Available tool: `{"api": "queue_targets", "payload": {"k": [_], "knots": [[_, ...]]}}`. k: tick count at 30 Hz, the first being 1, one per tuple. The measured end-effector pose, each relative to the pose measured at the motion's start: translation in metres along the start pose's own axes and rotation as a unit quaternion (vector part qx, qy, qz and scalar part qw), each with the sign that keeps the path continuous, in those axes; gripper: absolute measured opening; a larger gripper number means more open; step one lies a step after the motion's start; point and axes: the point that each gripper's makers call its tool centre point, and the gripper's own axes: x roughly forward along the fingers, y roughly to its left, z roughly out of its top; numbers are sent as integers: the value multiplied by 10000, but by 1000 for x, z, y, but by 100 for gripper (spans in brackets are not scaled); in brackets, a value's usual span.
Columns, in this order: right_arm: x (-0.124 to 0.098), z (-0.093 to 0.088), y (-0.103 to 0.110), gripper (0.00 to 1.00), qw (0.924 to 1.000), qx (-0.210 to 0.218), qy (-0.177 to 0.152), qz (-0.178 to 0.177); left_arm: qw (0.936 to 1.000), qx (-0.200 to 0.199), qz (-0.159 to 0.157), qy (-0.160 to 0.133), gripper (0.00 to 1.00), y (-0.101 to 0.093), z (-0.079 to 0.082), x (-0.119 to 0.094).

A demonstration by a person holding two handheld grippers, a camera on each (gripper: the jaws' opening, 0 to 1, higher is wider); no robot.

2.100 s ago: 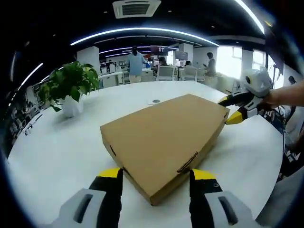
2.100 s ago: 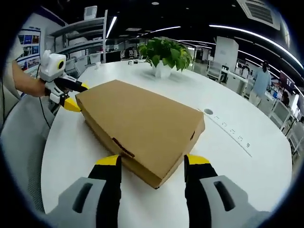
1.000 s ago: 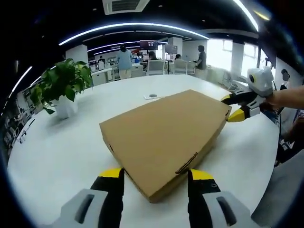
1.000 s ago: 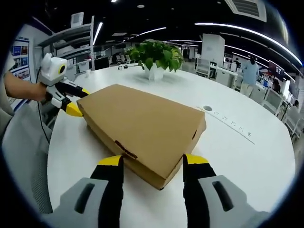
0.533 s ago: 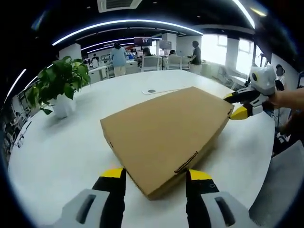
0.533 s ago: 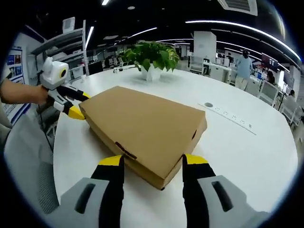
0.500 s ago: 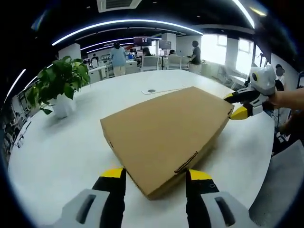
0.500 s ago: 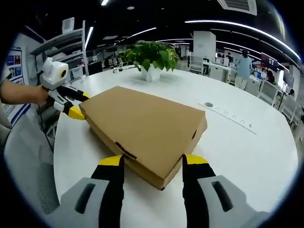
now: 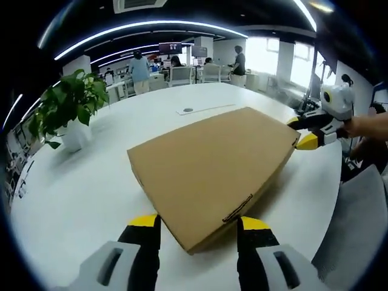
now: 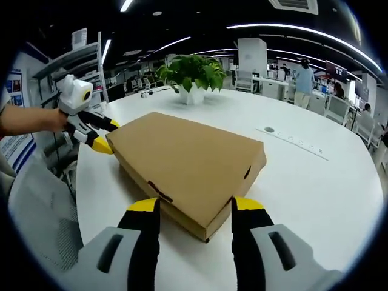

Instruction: Operate the shoe box by opening the lid, removing the specified soft item, and placing it in the target area until the item is outside and the box remains undamaged.

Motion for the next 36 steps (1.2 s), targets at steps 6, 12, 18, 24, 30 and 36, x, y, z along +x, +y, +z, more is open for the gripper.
{"api": "queue_targets", "payload": {"k": [6,12,18,24,30,36], "knots": [[-2,-2,15,41,10000,-11,36,-8,9999,69,-109,54,50,6,-7,-8],[-4,-5,30,39,10000,-44,30,-1,9997,61,-191,100,49,10,-15,-15],[-7,-9,45,38,9997,-225,59,-5,9994,152,-282,162,49,14,-21,-23],[-10,-12,58,38,9998,-187,30,41,9992,168,-318,168,48,13,-28,-31],[-13,-15,68,37,9998,-161,-10,64,9993,114,-320,155,48,13,-35,-39],[-13,-15,78,39,9998,-152,-40,113,9992,106,-304,218,48,11,-41,-47]]}}
